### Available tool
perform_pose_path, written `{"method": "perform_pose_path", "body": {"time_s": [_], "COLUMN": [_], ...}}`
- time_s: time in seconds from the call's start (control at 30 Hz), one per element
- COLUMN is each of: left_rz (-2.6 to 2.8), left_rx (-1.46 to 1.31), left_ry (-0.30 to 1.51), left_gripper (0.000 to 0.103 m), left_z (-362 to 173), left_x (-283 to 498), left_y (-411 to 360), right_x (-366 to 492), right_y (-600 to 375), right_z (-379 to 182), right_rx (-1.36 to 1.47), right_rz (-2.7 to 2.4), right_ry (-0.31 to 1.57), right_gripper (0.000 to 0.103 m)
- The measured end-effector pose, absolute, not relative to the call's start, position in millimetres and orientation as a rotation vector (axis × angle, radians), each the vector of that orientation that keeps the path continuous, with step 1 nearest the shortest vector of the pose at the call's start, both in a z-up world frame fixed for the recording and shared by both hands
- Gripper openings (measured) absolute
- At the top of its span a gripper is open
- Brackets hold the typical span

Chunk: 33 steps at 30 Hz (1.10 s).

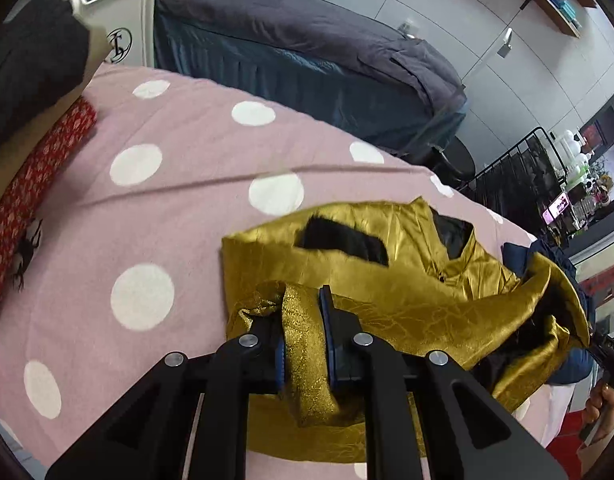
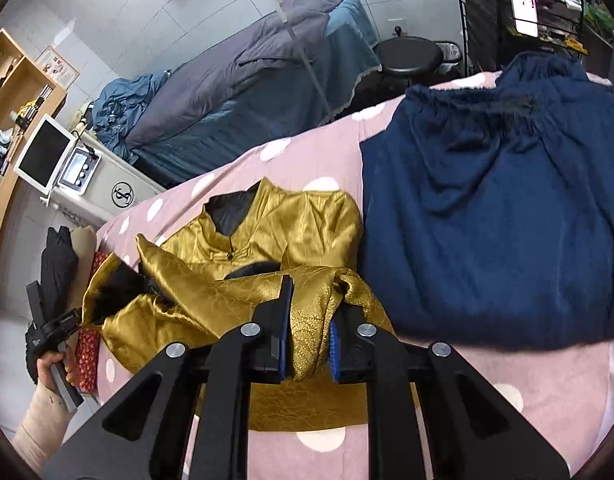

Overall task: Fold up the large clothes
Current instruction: 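Lift the hem with both tools and fold it toward the collar, then lower the folded hem onto the jacket and open both tools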

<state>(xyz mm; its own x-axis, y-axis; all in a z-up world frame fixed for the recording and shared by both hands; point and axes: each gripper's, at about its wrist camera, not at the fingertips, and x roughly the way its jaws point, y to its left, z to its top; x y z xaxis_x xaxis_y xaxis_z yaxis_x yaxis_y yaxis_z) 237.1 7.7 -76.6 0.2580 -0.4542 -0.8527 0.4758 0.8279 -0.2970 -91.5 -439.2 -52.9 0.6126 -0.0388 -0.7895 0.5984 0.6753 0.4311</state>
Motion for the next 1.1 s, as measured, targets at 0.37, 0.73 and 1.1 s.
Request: {"method": "perform_pose_path", "body": {"time_s": [0.37, 0.73, 1.1], "left_rz": [-0.604, -0.605, -0.58], "left_rx": [0.032, -0.208, -0.231], "left_ry": [1.173, 1.325, 1.188], "left_gripper": [0.015, 0.037, 0.085], "left_z": [-77, -91, -33], "left_x": [280, 305, 281], "left_y": [-38, -20, 18], "right_x": [-56, -38, -26], "right_y": [-484, -515, -532], "right_z": [-59, -103, -133], "right_rx": [0.847, 0.919, 0.965], "right_rz": [-0.486, -0.559, -0.599], "right_ry": [0.812, 0.886, 0.928], "right_gripper": [0.016, 0.016, 0.016]}}
